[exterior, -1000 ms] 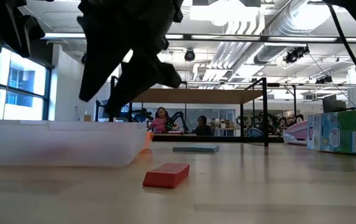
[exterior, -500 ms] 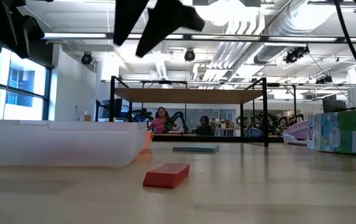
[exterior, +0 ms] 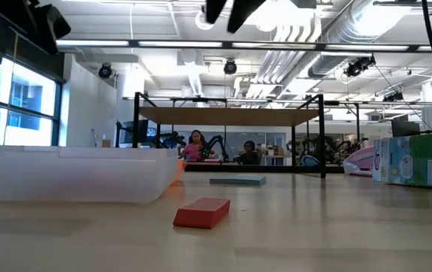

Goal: Pack school essentials
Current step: Put the blue sticky note into the supply box

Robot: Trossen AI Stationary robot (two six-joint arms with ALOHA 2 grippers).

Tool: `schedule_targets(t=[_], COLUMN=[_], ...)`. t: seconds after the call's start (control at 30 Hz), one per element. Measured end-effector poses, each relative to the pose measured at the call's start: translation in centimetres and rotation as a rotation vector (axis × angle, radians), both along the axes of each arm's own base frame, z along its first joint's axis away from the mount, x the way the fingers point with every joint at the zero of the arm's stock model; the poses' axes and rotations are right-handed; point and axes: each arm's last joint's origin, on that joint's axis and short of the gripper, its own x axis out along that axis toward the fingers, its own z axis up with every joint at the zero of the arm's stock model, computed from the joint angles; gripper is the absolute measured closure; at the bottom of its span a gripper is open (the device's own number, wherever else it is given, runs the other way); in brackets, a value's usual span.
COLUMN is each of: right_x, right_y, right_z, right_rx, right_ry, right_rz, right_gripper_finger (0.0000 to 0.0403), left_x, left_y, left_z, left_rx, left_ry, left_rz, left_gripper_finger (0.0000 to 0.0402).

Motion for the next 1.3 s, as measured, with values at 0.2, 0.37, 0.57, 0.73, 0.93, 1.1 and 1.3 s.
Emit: schedule_targets(t=[0.2, 0.37, 0.57, 0.73, 0.93, 1.1, 1.3], right_x=[-2.4, -3.6, -4.7, -5.7, -7.4, -9.2, -12.0], right_y=[-0.1, -0.4, -0.8, -1.3, -2.2, -3.3, -5.0], right_z=[2.4, 4.4, 6.0, 7.6, 10.0, 12.1, 15.0], right_rx=[-0.067, -0.084, -0.085, -0.101, -0.142, -0.181, -0.264], right_ry=[-0.044, -0.116, -0.157, -0.204, -0.273, -0.313, -0.38], right_rz=[-0.073, -0.086, -0.081, -0.081, -0.08, -0.056, -0.047], right_gripper_finger=[0.0238, 0.0238, 0.0238, 0.0238, 0.0238, 0.0238, 0.0238], left_x=[0.1, 0.2, 0.6, 1.1, 1.9, 2.9, 3.9], left_y=[0.0, 0.4, 1.6, 2.6, 3.6, 4.5, 5.9], left_z=[0.1, 0.1, 0.1, 0.2, 0.7, 1.5, 2.6], left_rx=[-0.003, 0.051, 0.059, 0.095, 0.167, 0.199, 0.216], left_ry=[-0.018, -0.035, -0.025, -0.02, -0.083, -0.19, -0.317], left_rz=[0.004, 0.061, 0.122, 0.067, 0.001, -0.015, 0.05], left_gripper_finger=[0.0171, 0.0125, 0.0091, 0.0087, 0.0087, 0.0087, 0.0087])
